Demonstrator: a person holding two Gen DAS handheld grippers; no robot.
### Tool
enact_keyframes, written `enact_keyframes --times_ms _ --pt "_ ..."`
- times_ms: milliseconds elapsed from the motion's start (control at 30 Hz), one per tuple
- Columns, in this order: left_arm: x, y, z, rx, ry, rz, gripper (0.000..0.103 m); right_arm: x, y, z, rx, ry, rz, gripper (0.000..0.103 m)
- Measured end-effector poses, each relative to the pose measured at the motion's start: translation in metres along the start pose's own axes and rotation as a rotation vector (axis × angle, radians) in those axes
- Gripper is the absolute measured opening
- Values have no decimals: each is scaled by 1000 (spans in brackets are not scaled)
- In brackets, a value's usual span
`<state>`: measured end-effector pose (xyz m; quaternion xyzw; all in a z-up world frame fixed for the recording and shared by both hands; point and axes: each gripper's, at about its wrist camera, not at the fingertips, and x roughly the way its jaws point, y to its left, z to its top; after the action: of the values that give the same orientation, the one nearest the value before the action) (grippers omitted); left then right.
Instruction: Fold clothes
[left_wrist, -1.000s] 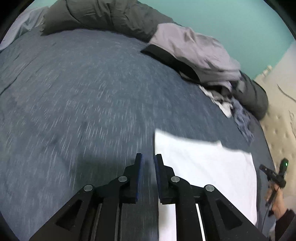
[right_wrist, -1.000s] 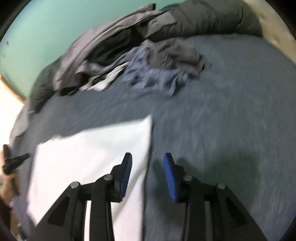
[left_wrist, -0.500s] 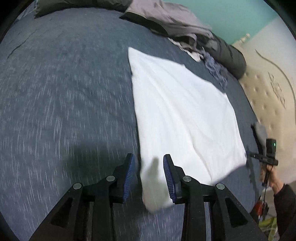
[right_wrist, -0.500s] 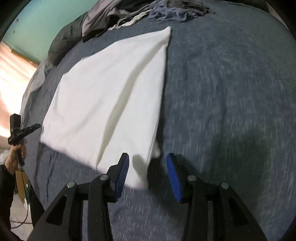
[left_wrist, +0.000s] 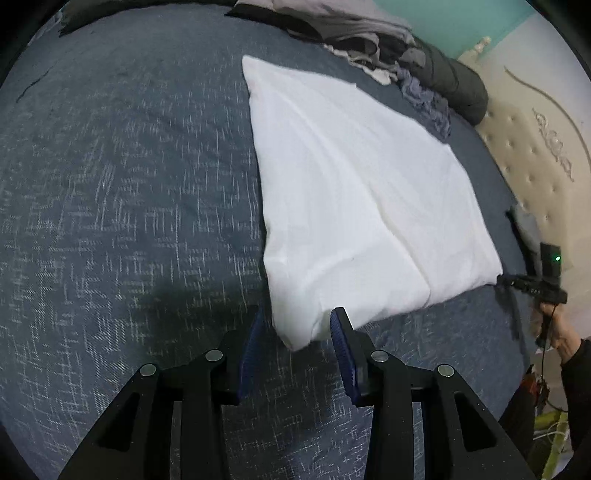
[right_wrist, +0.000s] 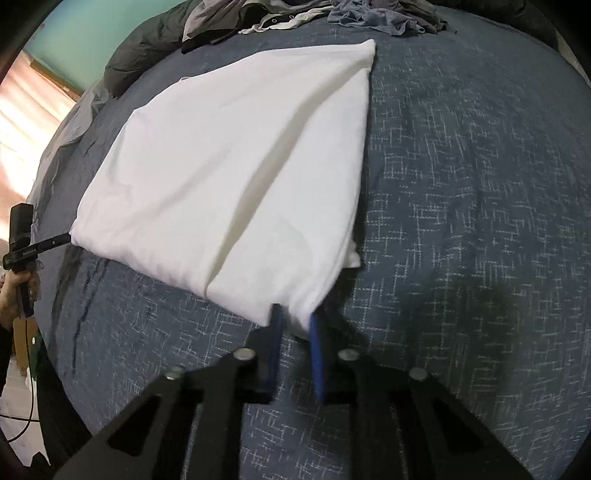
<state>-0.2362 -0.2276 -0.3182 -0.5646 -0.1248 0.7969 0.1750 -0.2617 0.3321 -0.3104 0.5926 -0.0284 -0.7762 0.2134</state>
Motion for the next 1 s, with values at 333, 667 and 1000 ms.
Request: enact_keyframes --times_ms 333,667,1000 --pt "-13 -11 -1 48 -25 79 4 -35 1 9 -17 -96 -15 2" --pt "-21 -14 -6 37 -8 88 4 -37 -34 -8 18 -73 -15 2" --pt "-13 -10 -14 -23 13 54 5 -27 -42 -18 73 -37 68 3"
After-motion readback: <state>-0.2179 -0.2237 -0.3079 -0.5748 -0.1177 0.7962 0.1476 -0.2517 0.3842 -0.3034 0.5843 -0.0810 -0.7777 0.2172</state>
